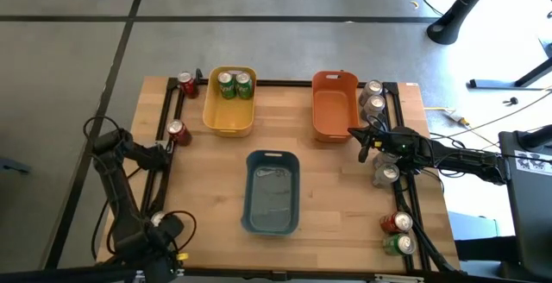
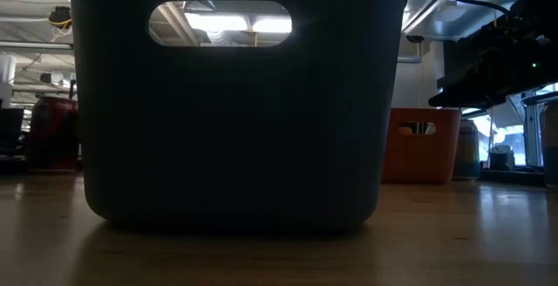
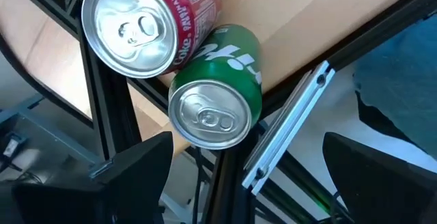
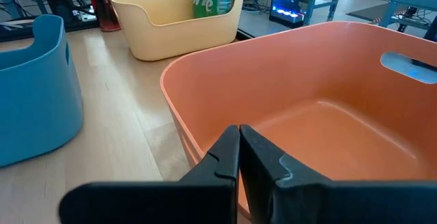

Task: Sort soda cans
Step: Put the green soda can into the yellow bin

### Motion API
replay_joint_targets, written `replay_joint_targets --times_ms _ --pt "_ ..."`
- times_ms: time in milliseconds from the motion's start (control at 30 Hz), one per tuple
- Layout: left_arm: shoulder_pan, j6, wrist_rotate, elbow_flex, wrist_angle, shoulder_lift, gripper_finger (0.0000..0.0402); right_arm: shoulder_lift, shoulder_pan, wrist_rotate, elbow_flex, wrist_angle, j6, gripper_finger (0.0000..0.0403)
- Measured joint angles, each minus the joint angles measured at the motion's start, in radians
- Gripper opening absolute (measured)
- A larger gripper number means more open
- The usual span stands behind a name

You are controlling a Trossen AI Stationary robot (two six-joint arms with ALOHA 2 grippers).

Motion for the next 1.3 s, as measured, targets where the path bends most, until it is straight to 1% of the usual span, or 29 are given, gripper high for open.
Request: replay_joint_targets --times_ms 100,267,333,533,667,833,1033,1133,1200,1300 --pt "-0.006 0.000 0.001 -0.019 0.004 0.000 0.0363 0.000 0.000 0.000 0.000 0.000 0.000 0.0012" --pt "-0.013 0.071 0.004 -0.088 0.061 0.000 0.0363 0.000 0.000 0.000 0.000 0.000 0.000 0.0012" --pt "-0.013 0.092 0.011 -0.110 0.060 0.001 0.0363 0.000 0.000 0.000 0.000 0.000 0.000 0.0012" --pt "-0.020 0.113 0.065 -0.149 0.072 0.001 0.0363 0.000 0.000 -0.001 0.000 0.000 0.018 0.0012" --pt "-0.029 0.115 0.068 -0.185 0.163 0.001 0.0363 0.000 0.000 -0.002 0.000 0.001 0.019 0.0012" --pt "-0.037 0.116 0.068 -0.240 0.207 0.001 0.0363 0.000 0.000 -0.002 0.000 0.001 0.019 0.0012" --pt "-0.036 0.133 0.067 -0.300 0.323 0.001 0.0363 0.000 0.000 -0.003 0.000 0.001 0.024 0.0012" --pt "-0.036 0.129 0.066 -0.311 0.350 0.001 0.0362 0.000 0.000 -0.003 0.000 0.001 0.024 0.0012" --pt "-0.036 0.135 0.066 -0.311 0.344 0.001 0.0355 0.000 0.000 -0.003 0.000 0.001 0.024 0.0012" --pt "-0.034 0.147 0.066 -0.311 0.340 0.001 0.0326 0.000 0.000 -0.003 0.000 0.001 0.024 0.0012"
